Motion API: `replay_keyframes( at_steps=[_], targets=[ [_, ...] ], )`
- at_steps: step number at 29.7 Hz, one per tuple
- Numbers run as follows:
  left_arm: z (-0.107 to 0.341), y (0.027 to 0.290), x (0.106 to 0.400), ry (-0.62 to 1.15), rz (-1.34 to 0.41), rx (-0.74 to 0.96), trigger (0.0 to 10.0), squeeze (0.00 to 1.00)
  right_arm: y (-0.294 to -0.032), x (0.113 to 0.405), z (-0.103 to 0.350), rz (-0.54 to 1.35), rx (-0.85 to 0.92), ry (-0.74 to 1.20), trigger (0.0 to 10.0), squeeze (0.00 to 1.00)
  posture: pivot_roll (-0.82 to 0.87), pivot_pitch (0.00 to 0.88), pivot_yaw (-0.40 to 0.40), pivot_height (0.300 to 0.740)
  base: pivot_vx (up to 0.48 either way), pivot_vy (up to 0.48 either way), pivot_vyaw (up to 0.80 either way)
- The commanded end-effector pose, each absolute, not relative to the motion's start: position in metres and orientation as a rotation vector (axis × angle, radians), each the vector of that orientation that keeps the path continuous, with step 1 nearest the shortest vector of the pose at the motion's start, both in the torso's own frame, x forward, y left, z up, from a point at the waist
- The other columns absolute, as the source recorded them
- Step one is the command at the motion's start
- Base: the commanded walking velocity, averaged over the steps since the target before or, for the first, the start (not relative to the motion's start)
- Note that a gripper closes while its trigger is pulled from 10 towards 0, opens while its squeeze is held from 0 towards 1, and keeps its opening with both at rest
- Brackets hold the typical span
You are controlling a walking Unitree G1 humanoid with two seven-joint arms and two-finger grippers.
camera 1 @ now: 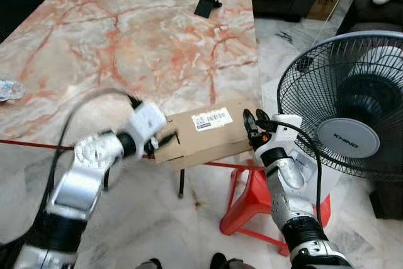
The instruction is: Picking trash to rubbish bin
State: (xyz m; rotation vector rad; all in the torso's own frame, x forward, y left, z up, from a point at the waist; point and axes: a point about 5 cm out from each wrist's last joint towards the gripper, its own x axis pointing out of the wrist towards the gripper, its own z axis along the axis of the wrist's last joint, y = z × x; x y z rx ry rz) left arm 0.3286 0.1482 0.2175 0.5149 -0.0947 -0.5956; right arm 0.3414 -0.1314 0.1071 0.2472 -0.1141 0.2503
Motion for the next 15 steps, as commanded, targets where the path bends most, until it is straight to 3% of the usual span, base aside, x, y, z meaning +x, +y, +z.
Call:
replay_keyframes(
  at_steps=[1, 6, 10, 15],
  targets=[
    [0.198, 0.143, 0.333, -0.041, -0.595, 0.47, 10.0, 0.0, -0.13, 0.343, 0.107, 0.253, 0.252, -0.109, 10.0, 0.0, 0.09, 0.158, -0.07, 0.74, 0.0, 0.0, 0.0],
    [0.192, 0.131, 0.338, -0.049, -0.607, 0.441, 10.0, 0.0, -0.13, 0.343, 0.11, 0.25, 0.254, -0.123, 10.0, 0.0, 0.09, 0.156, -0.069, 0.74, 0.0, 0.0, 0.0],
    [0.164, 0.09, 0.352, 0.007, -0.682, 0.297, 10.0, 0.0, -0.142, 0.347, 0.12, 0.208, 0.262, -0.171, 10.0, 0.0, 0.07, 0.146, -0.072, 0.74, 0.0, 0.0, 0.0],
    [0.16, 0.078, 0.358, 0.011, -0.705, 0.266, 10.0, 0.0, -0.144, 0.347, 0.122, 0.205, 0.259, -0.182, 10.0, 0.0, 0.06, 0.143, -0.068, 0.74, 0.0, 0.0, 0.0]
  ],
)
